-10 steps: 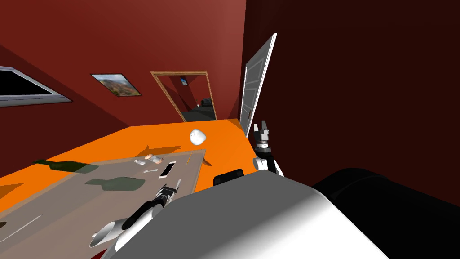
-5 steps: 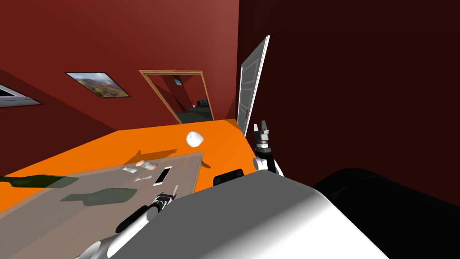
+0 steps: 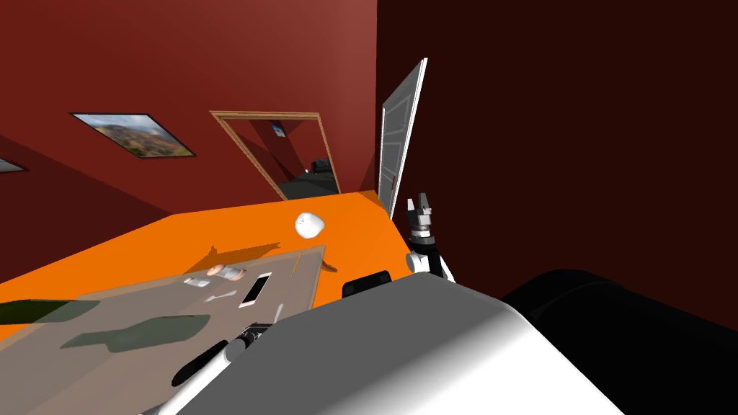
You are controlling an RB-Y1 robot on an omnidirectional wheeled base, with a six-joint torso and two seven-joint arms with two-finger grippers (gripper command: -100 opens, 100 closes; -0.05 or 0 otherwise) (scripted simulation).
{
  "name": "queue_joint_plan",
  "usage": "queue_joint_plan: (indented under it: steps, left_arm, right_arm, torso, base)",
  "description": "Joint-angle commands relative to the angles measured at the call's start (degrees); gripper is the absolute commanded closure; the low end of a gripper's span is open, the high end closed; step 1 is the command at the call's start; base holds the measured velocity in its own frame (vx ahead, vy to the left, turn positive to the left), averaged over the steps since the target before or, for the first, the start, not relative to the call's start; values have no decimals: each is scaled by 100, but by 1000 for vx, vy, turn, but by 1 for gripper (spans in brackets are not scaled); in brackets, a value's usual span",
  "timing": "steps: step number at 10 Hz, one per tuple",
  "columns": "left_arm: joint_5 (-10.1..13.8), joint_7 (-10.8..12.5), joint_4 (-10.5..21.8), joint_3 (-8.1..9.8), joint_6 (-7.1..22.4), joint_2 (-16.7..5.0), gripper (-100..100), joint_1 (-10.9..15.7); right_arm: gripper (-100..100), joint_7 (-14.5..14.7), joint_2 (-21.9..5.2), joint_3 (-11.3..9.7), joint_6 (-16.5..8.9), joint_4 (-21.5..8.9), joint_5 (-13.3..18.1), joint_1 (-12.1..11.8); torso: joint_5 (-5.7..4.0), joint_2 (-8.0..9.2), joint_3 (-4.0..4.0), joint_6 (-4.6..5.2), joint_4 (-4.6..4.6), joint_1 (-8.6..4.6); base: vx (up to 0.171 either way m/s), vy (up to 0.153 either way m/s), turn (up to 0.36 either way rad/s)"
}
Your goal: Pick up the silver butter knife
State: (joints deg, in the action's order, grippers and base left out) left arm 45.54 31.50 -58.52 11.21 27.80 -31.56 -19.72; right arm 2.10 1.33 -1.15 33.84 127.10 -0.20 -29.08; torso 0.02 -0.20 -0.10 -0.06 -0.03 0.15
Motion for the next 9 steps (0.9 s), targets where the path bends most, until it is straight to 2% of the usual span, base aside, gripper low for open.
queue_joint_plan:
  steps: [1,2,3,5,8,9]
  left_arm:
    - [131,171,286,66,286,-47,-100,95]
    - [131,171,424,66,361,-47,-100,95]
    - [252,244,583,98,562,-90,-100,161]
    - [252,244,681,98,562,-90,-100,161]
    - [552,425,1350,180,1078,-182,-100,341]
    - [552,425,1350,180,1082,-182,-100,341]
  right_arm:
    - [0,0,0,0,0,0,0,0]
    - [0,0,0,0,0,0,0,0]
    - [0,0,0,1,0,0,0,-1]
    - [0,0,0,0,0,0,0,-1]
    - [0,0,0,0,0,0,0,0]
    - [0,0,0,1,0,0,0,-1]
  torso:
    - [0,0,0,0,0,0]
    - [1,-8,-4,0,-1,6]
    - [2,-4,-3,-4,-2,2]
    - [0,2,1,-3,0,-4]
    - [0,-4,-2,-1,-1,-1]
    - [2,-11,-6,-3,-3,6]
  base:
    - [60,50,-157]
    - [45,38,-39]
    - [30,29,-79]
    - [18,15,-17]
    - [47,33,-103]
    - [47,47,-9]
